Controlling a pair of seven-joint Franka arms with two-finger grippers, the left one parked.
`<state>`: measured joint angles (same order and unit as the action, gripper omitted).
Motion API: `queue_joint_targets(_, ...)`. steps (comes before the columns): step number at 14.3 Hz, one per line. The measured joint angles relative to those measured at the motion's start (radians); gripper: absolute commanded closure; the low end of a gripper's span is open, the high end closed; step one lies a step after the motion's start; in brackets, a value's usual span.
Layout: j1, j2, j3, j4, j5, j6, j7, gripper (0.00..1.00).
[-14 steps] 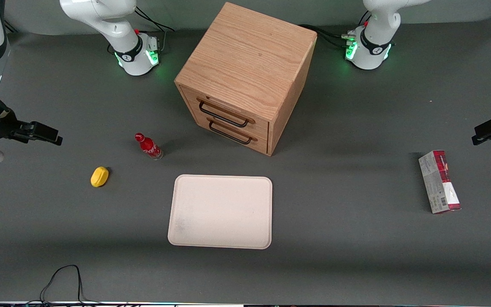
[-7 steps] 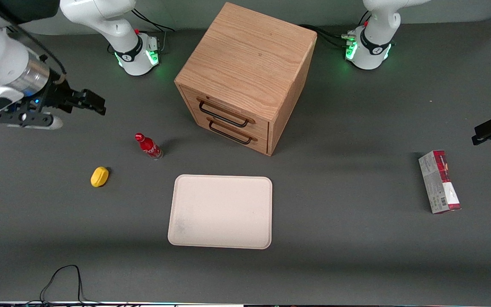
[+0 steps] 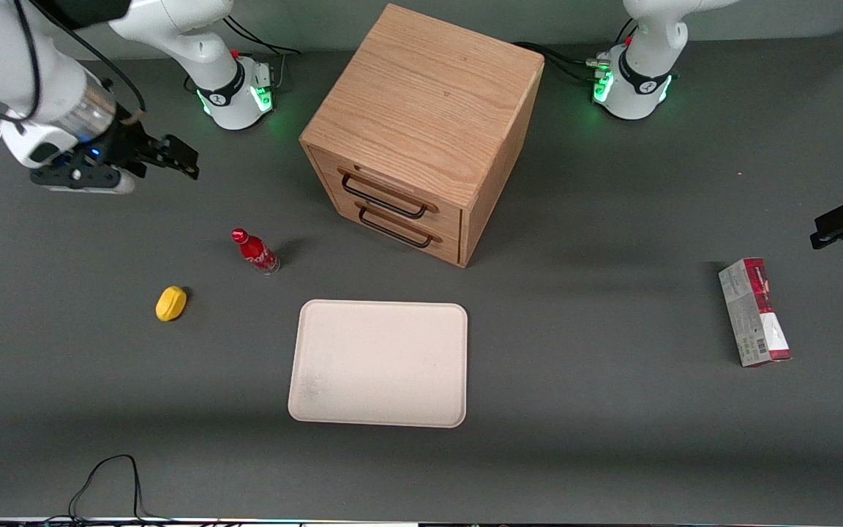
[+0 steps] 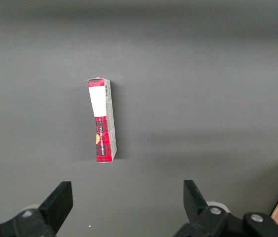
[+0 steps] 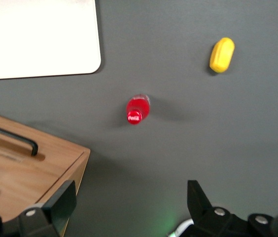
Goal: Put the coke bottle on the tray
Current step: 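Lower the open right gripper over the red Coca-Cola bottle, then close the right gripper around the bottle's neck and cap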
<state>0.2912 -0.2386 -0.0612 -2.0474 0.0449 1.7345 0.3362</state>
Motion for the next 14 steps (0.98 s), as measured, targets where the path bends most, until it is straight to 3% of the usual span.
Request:
queue_joint_targets(5,0.019,0.050,0.000,-0.200,-0.003,0.284,-0.009,0.00)
queue_joint_targets(14,0.020,0.163,0.001,-0.344,-0.006,0.567,-0.033,0.01)
